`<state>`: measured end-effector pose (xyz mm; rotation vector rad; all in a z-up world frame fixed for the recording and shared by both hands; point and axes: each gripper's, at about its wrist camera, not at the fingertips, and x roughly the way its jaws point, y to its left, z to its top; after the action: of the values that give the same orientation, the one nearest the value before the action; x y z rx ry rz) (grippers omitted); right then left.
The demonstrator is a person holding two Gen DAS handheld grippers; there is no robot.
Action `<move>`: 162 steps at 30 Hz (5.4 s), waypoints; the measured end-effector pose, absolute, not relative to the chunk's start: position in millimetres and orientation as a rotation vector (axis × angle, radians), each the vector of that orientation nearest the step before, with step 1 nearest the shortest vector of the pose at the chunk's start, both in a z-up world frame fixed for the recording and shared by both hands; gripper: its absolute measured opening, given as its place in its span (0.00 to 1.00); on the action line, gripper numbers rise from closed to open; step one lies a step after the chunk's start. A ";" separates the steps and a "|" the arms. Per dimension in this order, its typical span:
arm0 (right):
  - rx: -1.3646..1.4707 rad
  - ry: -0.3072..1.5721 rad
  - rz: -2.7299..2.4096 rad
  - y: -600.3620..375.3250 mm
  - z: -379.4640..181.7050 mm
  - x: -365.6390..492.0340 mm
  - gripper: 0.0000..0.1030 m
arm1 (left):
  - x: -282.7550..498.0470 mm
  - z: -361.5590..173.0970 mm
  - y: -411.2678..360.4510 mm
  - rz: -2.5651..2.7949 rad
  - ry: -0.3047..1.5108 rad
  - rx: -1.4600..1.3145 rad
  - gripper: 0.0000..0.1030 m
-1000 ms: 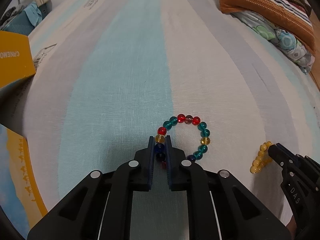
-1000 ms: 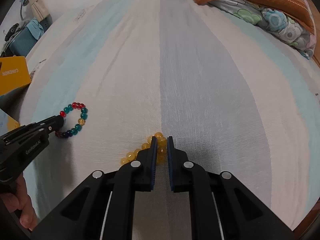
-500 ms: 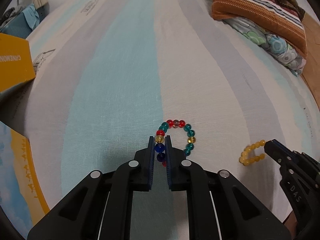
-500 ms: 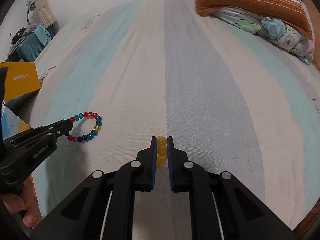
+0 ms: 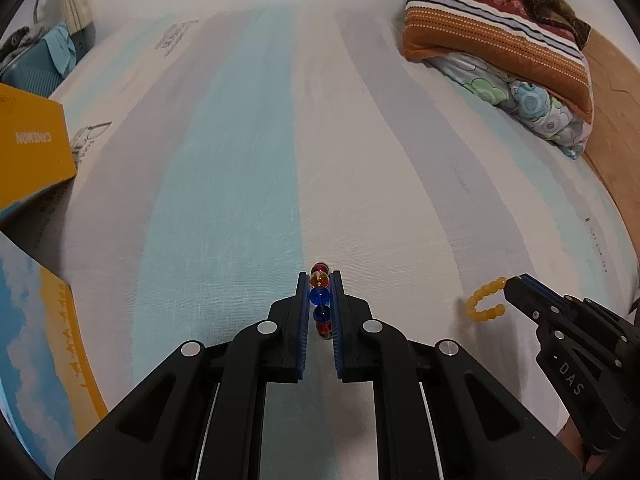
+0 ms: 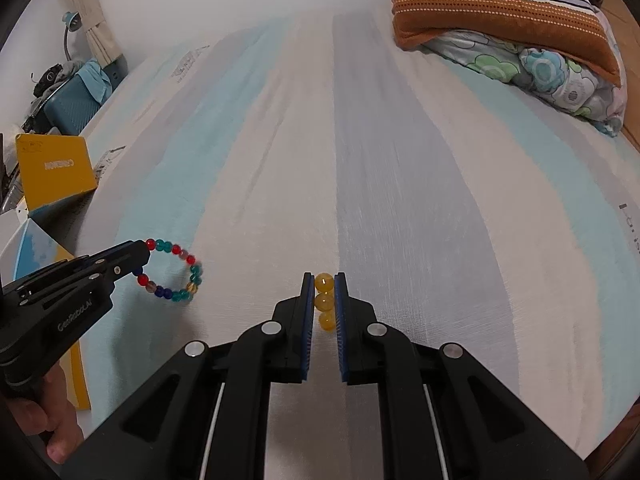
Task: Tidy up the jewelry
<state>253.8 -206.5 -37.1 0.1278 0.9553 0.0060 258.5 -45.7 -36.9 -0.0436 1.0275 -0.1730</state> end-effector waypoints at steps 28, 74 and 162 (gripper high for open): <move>0.090 0.923 0.038 -182.3 20.6 217.3 0.09 | 206.3 22.7 -34.1 -0.147 1.012 -0.008 0.09; -0.118 0.844 0.389 140.9 104.1 134.9 0.09 | 51.1 98.3 266.4 0.221 0.902 -0.213 0.09; -0.109 0.673 0.363 111.8 40.4 6.4 0.93 | -105.0 36.5 256.6 0.379 0.714 -0.196 0.94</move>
<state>6.4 111.8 40.4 -0.1088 0.6731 0.3625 -105.0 256.6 36.5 -0.1965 0.7144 0.3788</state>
